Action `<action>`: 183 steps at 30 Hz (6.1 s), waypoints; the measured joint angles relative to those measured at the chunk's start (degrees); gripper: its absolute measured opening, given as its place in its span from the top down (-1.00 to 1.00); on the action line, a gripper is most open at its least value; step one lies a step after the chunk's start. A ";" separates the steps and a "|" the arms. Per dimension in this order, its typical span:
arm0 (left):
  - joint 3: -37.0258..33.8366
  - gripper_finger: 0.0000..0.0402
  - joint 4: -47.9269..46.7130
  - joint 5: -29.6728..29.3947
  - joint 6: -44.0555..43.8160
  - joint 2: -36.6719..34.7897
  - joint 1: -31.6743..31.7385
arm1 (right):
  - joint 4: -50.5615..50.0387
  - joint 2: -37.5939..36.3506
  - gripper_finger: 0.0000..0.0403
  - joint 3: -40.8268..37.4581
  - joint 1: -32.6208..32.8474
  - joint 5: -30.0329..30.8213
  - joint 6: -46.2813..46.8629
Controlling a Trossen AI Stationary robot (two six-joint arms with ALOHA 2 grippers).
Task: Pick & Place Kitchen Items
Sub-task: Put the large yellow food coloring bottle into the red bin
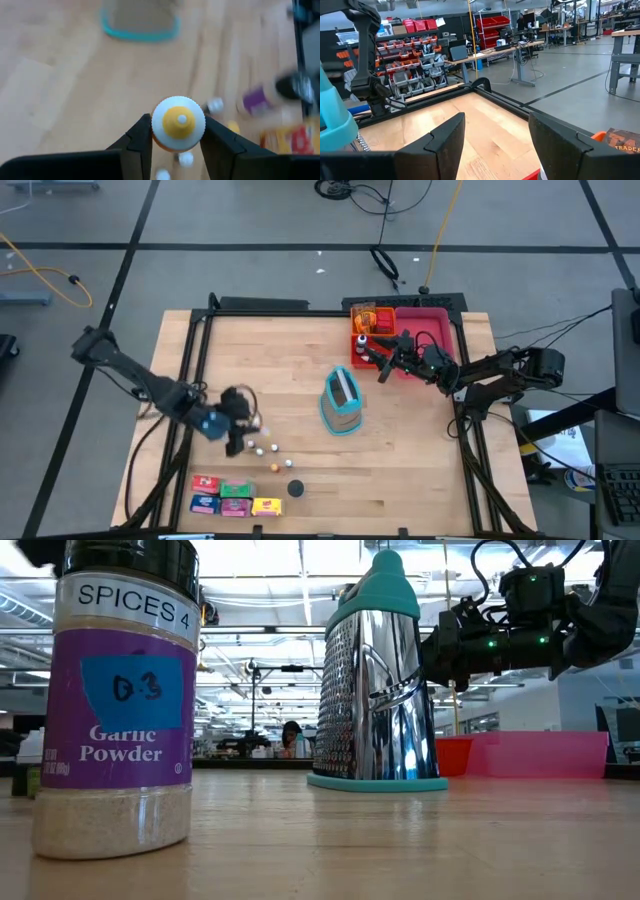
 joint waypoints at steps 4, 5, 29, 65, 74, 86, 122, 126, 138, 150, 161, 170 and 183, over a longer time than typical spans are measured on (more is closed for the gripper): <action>0.02 0.40 -0.02 -0.06 0.30 -4.29 7.26 | 0.00 0.00 -0.05 0.00 0.00 0.00 0.00; 0.14 0.40 -0.06 -0.06 0.73 -4.91 9.11 | 0.00 0.00 -0.05 0.00 0.00 0.02 0.00; 33.10 0.40 -0.41 18.51 31.92 19.69 51.06 | 1.76 0.02 -0.05 0.12 -0.05 -0.15 0.44; 68.80 0.40 -2.38 31.82 41.53 55.78 50.73 | -22.78 0.00 -0.05 19.49 -1.90 -0.31 -7.83; 68.81 0.40 -2.06 31.43 42.63 56.76 49.29 | -23.58 0.04 0.15 20.24 -1.58 -0.43 -7.02; 68.78 -0.05 -1.43 30.54 42.71 57.23 49.29 | -24.55 0.04 0.58 20.26 -1.73 -0.11 -5.51; 68.57 -0.18 -12.68 28.02 46.91 55.81 53.34 | -16.31 -8.37 0.60 0.46 -6.71 3.17 0.84; 68.61 -0.18 -14.13 26.82 47.03 54.51 53.90 | -14.98 -8.31 0.60 -0.91 -6.61 3.18 1.79; 68.62 -0.18 -20.42 24.01 47.56 50.51 53.90 | -5.27 5.13 0.60 -1.05 -3.95 3.04 3.18; 68.61 -0.18 -30.31 23.37 47.15 44.91 51.78 | 7.15 18.54 0.60 0.95 -0.94 4.54 0.88; 68.63 -0.18 -36.45 17.97 45.16 40.56 48.55 | 7.49 26.70 0.61 6.67 -0.50 4.52 -0.20; 68.63 -0.18 -37.02 17.42 44.81 38.72 46.91 | 6.93 26.91 0.49 6.82 -0.52 4.39 -1.20; 68.63 -0.18 -37.02 17.44 44.69 38.74 46.30 | 10.15 26.86 0.34 6.80 -0.52 4.50 -2.76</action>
